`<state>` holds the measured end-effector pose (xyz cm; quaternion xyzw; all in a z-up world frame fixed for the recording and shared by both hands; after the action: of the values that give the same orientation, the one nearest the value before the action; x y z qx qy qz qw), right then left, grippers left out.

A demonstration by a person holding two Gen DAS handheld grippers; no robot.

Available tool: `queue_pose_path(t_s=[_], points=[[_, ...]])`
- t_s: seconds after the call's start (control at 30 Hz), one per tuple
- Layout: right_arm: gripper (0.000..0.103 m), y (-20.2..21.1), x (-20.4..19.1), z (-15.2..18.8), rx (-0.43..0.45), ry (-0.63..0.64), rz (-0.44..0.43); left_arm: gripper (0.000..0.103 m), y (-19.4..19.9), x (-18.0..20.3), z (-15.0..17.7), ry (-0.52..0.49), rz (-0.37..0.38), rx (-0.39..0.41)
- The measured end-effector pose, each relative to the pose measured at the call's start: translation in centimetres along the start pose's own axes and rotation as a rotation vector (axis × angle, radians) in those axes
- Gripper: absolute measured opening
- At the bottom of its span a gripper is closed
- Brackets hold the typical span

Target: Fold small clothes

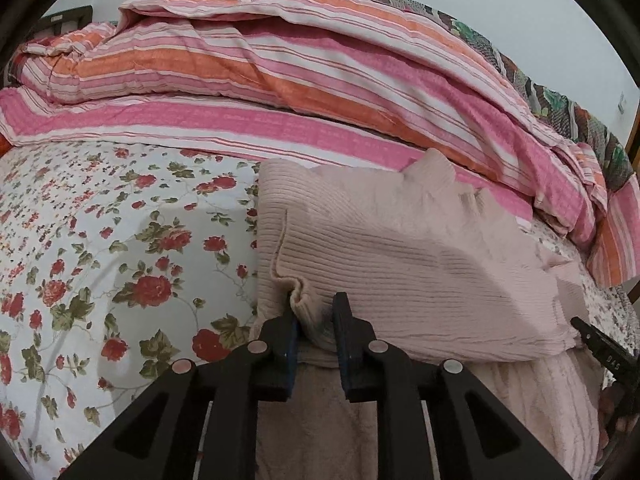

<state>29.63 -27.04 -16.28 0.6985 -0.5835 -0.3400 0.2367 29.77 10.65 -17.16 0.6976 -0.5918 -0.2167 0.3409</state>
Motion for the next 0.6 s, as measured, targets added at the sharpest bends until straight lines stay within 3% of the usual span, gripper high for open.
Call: queue_pose_path(t_s=[0.27, 0.4, 0.6], points=[[0.054, -0.04, -0.06, -0.03, 0.000, 0.013, 0.001, 0.021, 0.05, -0.03, -0.01, -0.003, 0.013, 0.003], [0.055, 0.10, -0.15, 0.08, 0.002, 0.021, 0.007, 0.032, 0.32, 0.05, 0.12, -0.011, 0.041, 0.008], [0.056, 0.39, -0.26, 0.32, 0.013, 0.023, 0.004, 0.039, 0.63, 0.48, 0.27, -0.036, 0.030, 0.018]])
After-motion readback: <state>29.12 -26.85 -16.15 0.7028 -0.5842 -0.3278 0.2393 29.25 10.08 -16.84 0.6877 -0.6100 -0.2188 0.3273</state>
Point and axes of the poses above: each gripper's, at about its wrist camera, not at the fingertips, and y roughly against the way its jaws point, x to its right, z to its underside, the point moved 1 cm from there along -y, roughly the way its jaws point, and after that the axes turned 11 degrees about -z, right-handed, at the moved point
